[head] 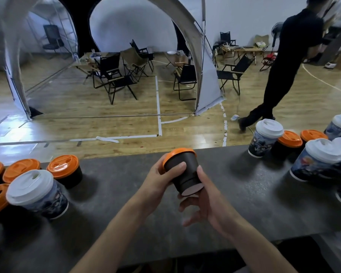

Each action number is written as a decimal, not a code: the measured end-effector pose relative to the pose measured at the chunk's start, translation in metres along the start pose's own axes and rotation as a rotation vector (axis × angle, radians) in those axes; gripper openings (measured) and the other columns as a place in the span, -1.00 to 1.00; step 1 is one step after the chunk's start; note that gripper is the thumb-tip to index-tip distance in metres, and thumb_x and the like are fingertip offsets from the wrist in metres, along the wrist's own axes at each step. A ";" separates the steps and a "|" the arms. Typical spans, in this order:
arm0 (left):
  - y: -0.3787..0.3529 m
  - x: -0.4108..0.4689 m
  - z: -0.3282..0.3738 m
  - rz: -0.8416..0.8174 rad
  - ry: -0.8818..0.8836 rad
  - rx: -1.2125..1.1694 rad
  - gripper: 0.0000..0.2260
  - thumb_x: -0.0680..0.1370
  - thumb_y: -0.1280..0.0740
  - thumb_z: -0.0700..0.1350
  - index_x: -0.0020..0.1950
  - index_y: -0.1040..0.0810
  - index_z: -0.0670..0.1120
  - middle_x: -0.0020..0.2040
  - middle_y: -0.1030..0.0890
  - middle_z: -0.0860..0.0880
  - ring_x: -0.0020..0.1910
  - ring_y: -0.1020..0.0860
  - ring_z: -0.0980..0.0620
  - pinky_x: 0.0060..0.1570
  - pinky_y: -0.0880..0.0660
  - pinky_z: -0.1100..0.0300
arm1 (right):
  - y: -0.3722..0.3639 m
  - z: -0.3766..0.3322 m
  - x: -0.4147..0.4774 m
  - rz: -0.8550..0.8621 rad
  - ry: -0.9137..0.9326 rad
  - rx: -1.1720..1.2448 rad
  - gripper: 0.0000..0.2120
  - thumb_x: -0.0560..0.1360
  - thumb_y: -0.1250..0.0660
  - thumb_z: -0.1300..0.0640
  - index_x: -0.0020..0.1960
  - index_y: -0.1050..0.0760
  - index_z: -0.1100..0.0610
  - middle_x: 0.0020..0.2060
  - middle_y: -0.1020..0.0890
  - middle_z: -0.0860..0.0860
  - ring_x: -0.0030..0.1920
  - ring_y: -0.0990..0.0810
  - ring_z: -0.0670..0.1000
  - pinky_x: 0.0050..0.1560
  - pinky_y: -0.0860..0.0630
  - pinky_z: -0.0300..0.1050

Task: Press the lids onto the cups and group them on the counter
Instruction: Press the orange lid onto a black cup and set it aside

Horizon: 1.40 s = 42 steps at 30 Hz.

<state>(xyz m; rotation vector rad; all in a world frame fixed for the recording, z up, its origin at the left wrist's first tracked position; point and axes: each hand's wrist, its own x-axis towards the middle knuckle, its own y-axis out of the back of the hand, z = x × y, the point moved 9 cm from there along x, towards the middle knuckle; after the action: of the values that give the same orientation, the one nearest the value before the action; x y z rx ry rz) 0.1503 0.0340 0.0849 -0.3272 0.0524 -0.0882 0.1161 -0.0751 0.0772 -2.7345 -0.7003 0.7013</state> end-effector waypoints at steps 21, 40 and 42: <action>-0.012 0.006 0.005 -0.018 -0.030 0.039 -0.46 0.43 -0.52 -0.01 0.38 -0.51 -0.04 0.17 -0.65 -0.12 0.15 -0.62 -0.08 0.10 -0.57 0.08 | 0.010 0.007 0.008 -0.072 -0.056 0.441 -0.31 0.57 -0.15 -0.34 0.17 -0.58 0.29 -0.31 -0.49 0.11 -0.40 -0.49 0.00 -0.49 -0.52 -0.16; -0.001 0.006 -0.011 0.130 -0.004 -0.017 -0.53 0.53 -0.49 0.03 0.38 -0.51 -0.08 0.23 -0.64 -0.19 0.25 -0.61 -0.18 0.19 -0.59 0.04 | 0.055 -0.030 -0.008 0.492 0.562 -0.545 -0.45 0.34 -0.59 -0.16 0.22 -0.42 -0.14 0.13 -0.60 -0.06 0.02 -0.67 -0.07 0.00 -0.59 -0.21; 0.002 0.006 -0.016 0.195 0.038 -0.097 -0.56 0.51 -0.51 -0.03 0.34 -0.55 -0.13 0.21 -0.64 -0.24 0.21 -0.63 -0.20 0.11 -0.61 0.04 | 0.050 -0.034 -0.013 0.545 0.678 -0.763 -0.38 0.35 -0.62 -0.12 0.28 -0.38 -0.13 0.15 -0.54 -0.19 0.09 -0.59 -0.17 0.06 -0.52 -0.30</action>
<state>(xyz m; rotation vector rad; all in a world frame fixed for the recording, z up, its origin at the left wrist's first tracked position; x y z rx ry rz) 0.1552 0.0301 0.0695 -0.4156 0.1262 0.1018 0.1423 -0.1283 0.0947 -3.5483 -0.0330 -0.5718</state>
